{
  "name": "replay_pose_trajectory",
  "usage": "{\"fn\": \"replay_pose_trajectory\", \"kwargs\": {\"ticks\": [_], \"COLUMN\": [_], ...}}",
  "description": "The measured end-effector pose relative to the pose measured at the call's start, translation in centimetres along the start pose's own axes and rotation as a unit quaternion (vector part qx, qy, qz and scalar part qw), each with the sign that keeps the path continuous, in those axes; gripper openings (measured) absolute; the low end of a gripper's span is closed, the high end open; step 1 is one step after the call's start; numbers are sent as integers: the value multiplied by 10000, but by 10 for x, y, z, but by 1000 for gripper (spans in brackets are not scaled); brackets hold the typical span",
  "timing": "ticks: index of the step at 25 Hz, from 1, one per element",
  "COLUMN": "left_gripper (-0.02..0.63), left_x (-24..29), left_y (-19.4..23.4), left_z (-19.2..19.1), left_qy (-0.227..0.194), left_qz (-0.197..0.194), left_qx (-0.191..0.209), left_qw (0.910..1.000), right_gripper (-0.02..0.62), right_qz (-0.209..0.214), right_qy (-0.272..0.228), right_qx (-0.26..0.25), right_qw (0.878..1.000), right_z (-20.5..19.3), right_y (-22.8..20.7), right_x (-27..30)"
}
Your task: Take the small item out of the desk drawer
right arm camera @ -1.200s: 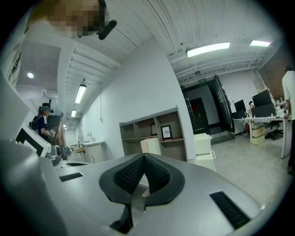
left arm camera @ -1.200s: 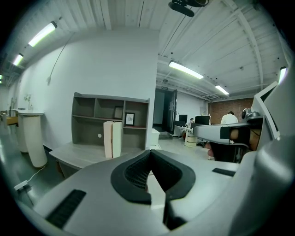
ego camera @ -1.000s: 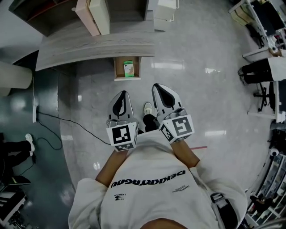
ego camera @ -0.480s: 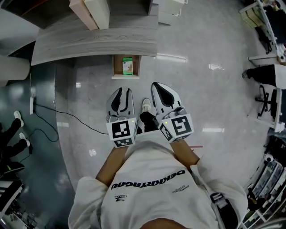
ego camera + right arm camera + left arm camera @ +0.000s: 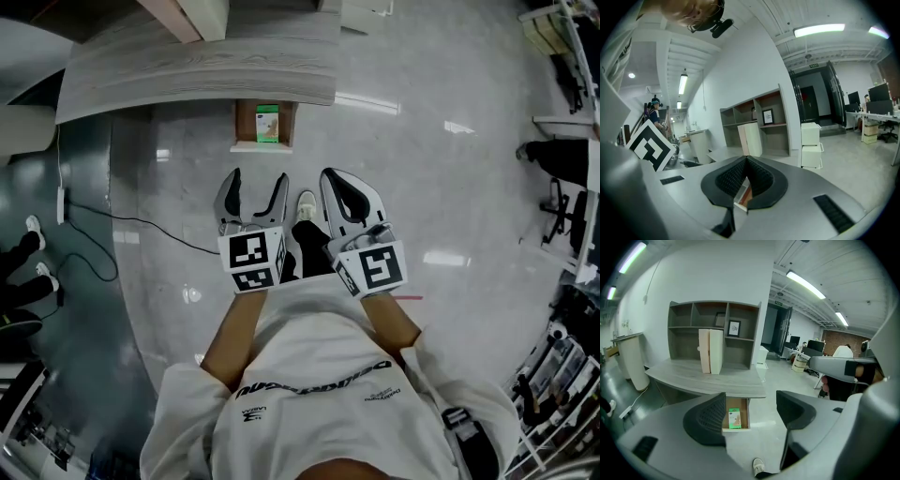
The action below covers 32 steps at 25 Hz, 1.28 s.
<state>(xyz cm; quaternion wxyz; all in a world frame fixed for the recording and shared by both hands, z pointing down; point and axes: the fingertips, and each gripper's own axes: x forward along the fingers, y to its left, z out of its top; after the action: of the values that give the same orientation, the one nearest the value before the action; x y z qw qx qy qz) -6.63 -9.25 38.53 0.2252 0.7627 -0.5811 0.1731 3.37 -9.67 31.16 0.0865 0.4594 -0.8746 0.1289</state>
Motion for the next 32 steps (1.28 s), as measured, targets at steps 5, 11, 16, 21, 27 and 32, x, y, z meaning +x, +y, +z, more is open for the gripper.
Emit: {"fn": "replay_pose_trajectory", "kwargs": {"ticks": [5, 11, 16, 21, 27, 32], "left_gripper": [365, 388, 405, 419, 432, 433], "left_x": [14, 33, 50, 68, 96, 120], "left_y": [1, 9, 17, 22, 28, 36], "left_z": [-12, -29, -43, -56, -71, -91], "left_qy": [205, 368, 521, 685, 799, 849], "left_qz": [49, 196, 250, 301, 406, 495], "left_qx": [-86, -219, -243, -352, -343, -394], "left_qw": [9997, 9989, 9980, 9966, 9954, 9944], "right_gripper": [32, 32, 32, 32, 32, 32], "right_qz": [-31, -68, -73, -13, -17, -137], "right_qy": [110, 272, 373, 426, 431, 539], "right_qx": [1, 60, 138, 178, 307, 459], "right_qw": [9999, 9996, 9992, 9989, 9986, 9974], "right_z": [-13, -36, -50, -62, -83, -107], "right_y": [-5, -15, -19, -20, -28, -41], "right_x": [4, 10, 19, 28, 38, 45]}}
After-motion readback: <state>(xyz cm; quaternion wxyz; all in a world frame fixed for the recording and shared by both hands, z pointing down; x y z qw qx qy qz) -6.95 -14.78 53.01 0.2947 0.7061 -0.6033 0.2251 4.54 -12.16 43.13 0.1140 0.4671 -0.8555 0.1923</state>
